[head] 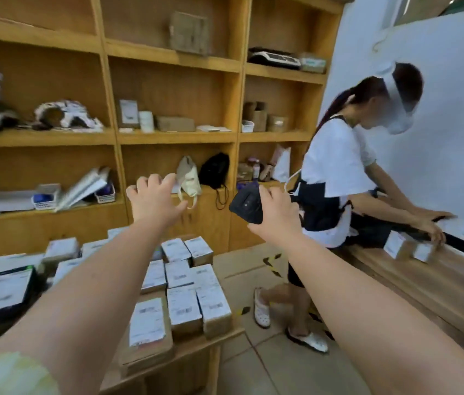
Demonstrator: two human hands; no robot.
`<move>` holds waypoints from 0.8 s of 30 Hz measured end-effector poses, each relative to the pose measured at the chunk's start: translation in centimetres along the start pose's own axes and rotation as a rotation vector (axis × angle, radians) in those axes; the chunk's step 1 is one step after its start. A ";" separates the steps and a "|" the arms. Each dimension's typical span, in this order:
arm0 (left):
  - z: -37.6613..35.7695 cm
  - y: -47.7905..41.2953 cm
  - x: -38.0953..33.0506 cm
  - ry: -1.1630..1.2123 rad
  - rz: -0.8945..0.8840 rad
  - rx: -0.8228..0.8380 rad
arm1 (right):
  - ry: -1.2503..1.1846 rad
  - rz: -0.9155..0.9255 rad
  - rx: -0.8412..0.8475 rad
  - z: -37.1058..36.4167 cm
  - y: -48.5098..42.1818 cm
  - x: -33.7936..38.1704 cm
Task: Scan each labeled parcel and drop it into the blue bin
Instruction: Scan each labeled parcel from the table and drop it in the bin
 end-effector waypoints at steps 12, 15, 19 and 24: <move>-3.0 -0.8 22.0 -0.322 0.138 0.144 | -0.075 0.233 0.063 -10.1 -7.6 22.7; -6.3 -1.1 24.2 -0.332 0.178 0.208 | -0.074 0.269 0.122 -13.8 -8.8 24.9; -12.0 -1.7 25.9 -0.314 0.235 0.288 | -0.109 0.281 0.190 -19.1 -10.9 26.1; -18.7 -3.3 28.2 -0.337 0.336 0.352 | -0.207 0.293 0.243 -25.1 -14.8 27.0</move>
Point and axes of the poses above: each hand's wrist, its own y-axis away from the middle knuckle, its own z-axis out of the back of the hand, x = y × z, the point moved 10 cm from there along -y, towards the middle knuckle, and after that the axes turned 9 degrees about y, right-handed, at the moved point
